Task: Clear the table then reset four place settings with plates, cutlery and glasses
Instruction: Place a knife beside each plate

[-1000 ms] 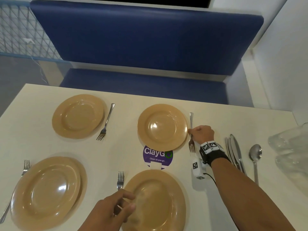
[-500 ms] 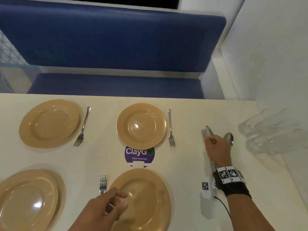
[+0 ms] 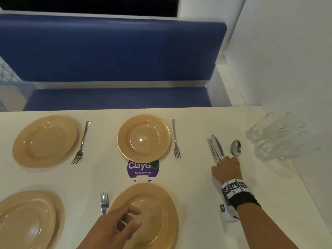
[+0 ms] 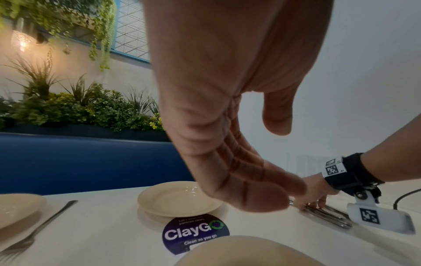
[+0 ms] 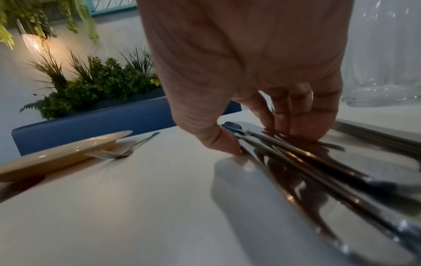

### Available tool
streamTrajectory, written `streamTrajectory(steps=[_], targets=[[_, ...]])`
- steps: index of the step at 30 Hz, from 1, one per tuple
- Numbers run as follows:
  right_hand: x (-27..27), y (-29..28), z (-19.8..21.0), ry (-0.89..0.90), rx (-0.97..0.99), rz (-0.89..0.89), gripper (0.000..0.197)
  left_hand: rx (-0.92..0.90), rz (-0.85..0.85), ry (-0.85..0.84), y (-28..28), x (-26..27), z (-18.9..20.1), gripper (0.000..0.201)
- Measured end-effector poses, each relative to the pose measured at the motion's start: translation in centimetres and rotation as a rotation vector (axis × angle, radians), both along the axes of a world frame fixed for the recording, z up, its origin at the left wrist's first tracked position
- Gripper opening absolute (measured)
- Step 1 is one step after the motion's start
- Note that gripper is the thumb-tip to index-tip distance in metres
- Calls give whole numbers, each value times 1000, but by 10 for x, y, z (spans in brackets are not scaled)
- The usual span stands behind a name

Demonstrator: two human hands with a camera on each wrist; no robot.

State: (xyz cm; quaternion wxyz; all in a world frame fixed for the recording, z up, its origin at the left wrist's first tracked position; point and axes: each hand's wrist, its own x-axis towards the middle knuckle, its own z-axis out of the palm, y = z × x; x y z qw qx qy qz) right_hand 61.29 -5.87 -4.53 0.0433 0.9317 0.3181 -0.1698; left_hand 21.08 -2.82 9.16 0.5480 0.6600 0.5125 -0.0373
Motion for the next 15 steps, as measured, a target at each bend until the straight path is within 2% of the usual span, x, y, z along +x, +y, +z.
streamTrajectory(steps=[6,10,15], targets=[[-16,6,1,-7,5,-29,41,-25,14,13,-4,-13,-2,19],[-27,2,-2,2,-8,-2,37,-24,16,-8,-5,-16,-1,46],[-44,-3,-4,13,-46,103,32,-10,20,12,-6,-17,-3,16]])
